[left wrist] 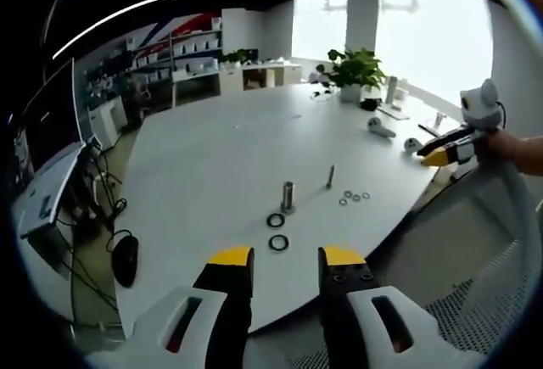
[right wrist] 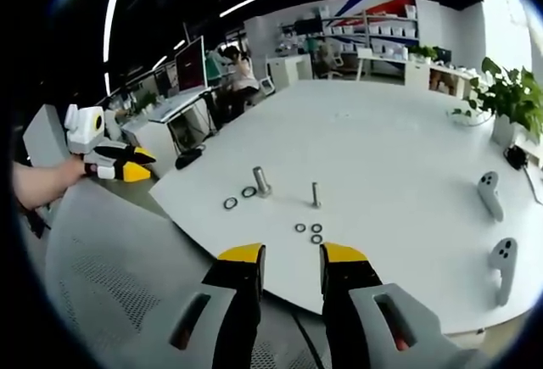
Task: Place the washer onto the threaded stud by aligning its center hole with the stud, sliding it down to the base, and recovering from edge contact or off-axis alignment until the washer reaches the visible bottom stop.
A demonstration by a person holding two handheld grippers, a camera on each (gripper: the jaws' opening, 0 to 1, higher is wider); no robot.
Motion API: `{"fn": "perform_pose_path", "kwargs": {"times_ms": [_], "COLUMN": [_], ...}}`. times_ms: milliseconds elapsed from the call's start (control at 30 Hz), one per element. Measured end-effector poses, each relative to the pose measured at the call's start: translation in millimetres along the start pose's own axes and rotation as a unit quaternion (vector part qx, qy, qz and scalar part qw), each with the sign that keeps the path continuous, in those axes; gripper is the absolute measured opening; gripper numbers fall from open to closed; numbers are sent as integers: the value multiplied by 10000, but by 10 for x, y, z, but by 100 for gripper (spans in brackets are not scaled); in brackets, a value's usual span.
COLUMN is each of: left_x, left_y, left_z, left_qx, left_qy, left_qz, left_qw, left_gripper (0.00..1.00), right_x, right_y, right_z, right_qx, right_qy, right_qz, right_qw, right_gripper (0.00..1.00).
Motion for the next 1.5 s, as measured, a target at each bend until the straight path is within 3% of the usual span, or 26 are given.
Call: {"fn": "perform_pose_path", "kwargs": {"times_ms": [467,900,1300,1500], "left_x": [-11,6,33,41], "left_y": [26,9,-16,-1], "left_z": [-15,9,-22,-37], "left_qx": [-88,-64,-31,-112], "left_qy": [-7,-58,142,190], "left_qz": [94,-13,-82,-68], "left_qw": [9999,10000,9999,9997], "left_gripper": [28,28,29,30], "right_x": [18,16,23,-6], "right_y": [24,9,17,-15], "right_z": [-4,-23,-25,-7], "right_qx": [-95,-58,-82,73], "right_qy": [79,162,168,-5], "right_qz": [91,75,123,44], "right_qw": [9999,9998,9997,10000], "right_gripper": [28,28,28,28]}}
Point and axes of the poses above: the point that each gripper's makers call its tool centre point, and the gripper's own axes: x roughly forward along the fingers, y roughly to its left, z roughly out of its top, the point moved 9 cm from there along -x, roughly backward along the fingers, and after that the axes turned 9 degrees about -z, right-handed, at the moved point
